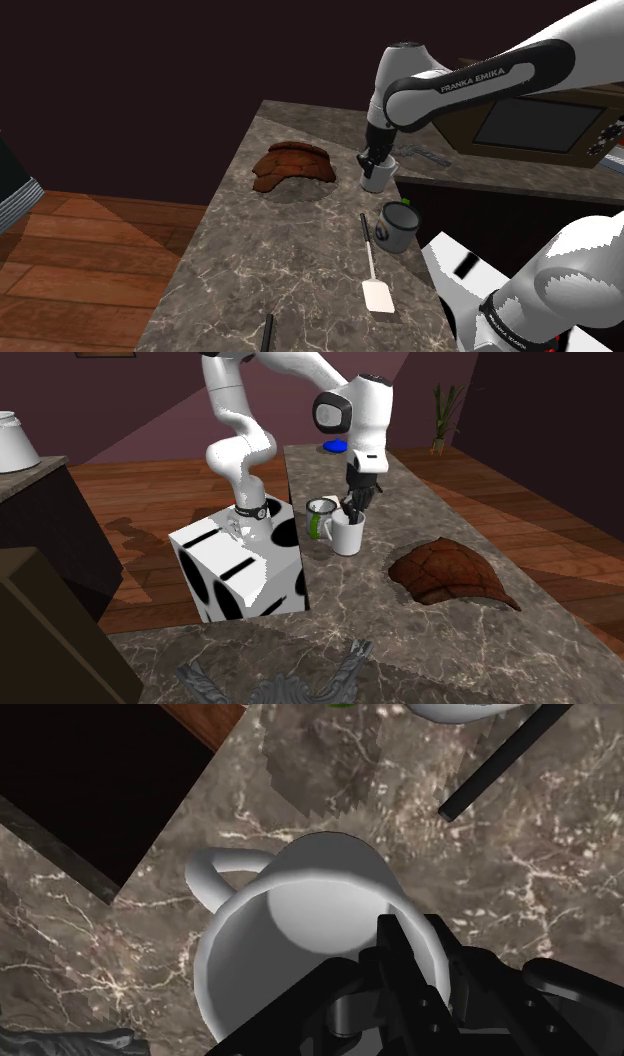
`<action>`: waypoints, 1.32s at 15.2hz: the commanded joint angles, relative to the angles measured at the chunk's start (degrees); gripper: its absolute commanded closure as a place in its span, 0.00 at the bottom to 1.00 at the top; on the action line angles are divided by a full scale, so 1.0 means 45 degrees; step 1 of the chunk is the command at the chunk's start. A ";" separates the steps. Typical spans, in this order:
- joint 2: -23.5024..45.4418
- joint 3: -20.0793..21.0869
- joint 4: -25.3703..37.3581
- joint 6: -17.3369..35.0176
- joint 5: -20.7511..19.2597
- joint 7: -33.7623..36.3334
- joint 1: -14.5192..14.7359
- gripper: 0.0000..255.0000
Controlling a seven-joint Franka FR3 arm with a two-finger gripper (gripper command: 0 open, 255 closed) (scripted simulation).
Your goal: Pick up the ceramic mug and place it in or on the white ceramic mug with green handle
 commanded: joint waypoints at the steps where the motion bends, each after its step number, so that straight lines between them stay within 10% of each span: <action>1: -0.0153 0.0004 0.0234 -0.0389 0.0034 -0.0014 0.0018 1.00; 20: -0.1113 -0.0101 0.2667 -0.3770 0.0178 -0.0284 0.0037 1.00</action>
